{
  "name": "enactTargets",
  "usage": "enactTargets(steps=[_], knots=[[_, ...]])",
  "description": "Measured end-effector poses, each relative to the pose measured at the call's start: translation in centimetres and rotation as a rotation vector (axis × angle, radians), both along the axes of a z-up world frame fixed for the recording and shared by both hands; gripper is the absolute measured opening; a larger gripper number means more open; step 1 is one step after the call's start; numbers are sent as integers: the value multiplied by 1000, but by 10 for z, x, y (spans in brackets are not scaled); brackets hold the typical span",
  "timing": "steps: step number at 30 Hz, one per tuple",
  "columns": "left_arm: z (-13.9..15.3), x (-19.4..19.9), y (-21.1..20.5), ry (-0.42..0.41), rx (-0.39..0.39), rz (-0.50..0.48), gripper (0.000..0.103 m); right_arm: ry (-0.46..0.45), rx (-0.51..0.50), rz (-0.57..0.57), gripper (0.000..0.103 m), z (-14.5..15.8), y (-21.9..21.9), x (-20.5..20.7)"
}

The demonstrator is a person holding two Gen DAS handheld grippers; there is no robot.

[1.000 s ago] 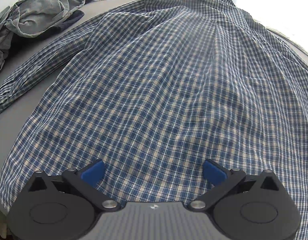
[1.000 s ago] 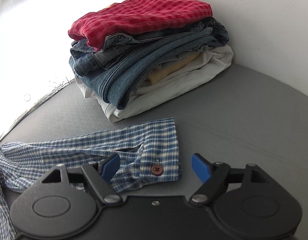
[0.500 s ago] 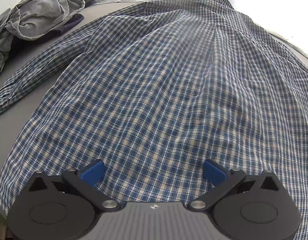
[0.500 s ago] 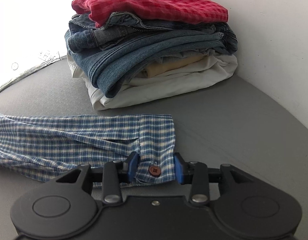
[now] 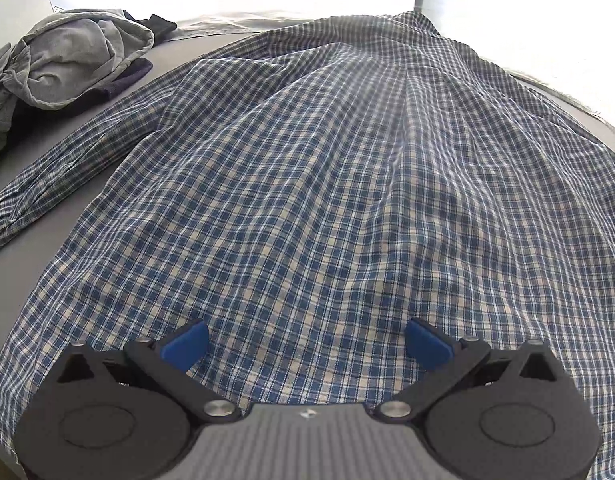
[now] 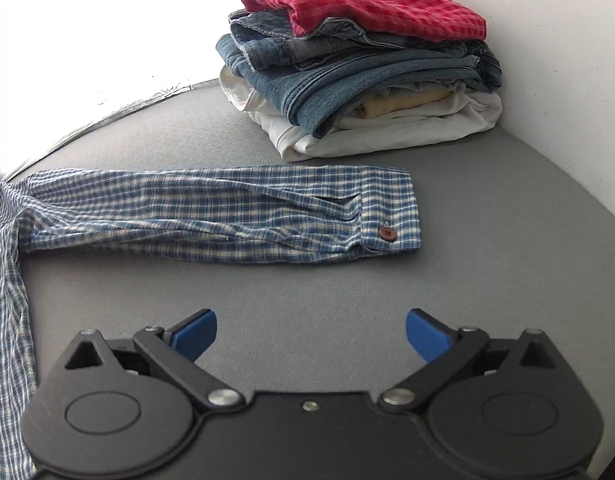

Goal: Fold clothes

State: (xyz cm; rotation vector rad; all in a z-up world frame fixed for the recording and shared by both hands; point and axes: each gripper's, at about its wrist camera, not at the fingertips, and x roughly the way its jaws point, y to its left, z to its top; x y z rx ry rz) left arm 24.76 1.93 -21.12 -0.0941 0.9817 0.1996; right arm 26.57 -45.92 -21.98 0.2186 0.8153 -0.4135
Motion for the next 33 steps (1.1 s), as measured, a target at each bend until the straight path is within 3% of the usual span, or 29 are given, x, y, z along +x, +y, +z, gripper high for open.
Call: enactTargets(steps=[3, 7, 16, 20, 24, 28, 33], knots=[[4, -3, 10, 25, -24, -84, 103, -5, -5, 79, 103, 5, 44, -3], [13, -12, 41, 20, -71, -103, 103, -10, -17, 185, 103, 14, 105, -2], [51, -7, 180, -110, -114, 115, 103, -21, -43, 424, 103, 35, 243, -1], [50, 0, 240, -112, -74, 177, 103, -22, -31, 504, 103, 33, 296, 8], [47, 7, 298, -94, -25, 253, 103, -24, 0, 569, 103, 24, 348, 33], [43, 10, 351, -84, -51, 365, 103, -32, 22, 649, 103, 19, 398, 78], [28, 23, 380, -28, -59, 405, 103, -51, 22, 768, 103, 15, 464, 150]])
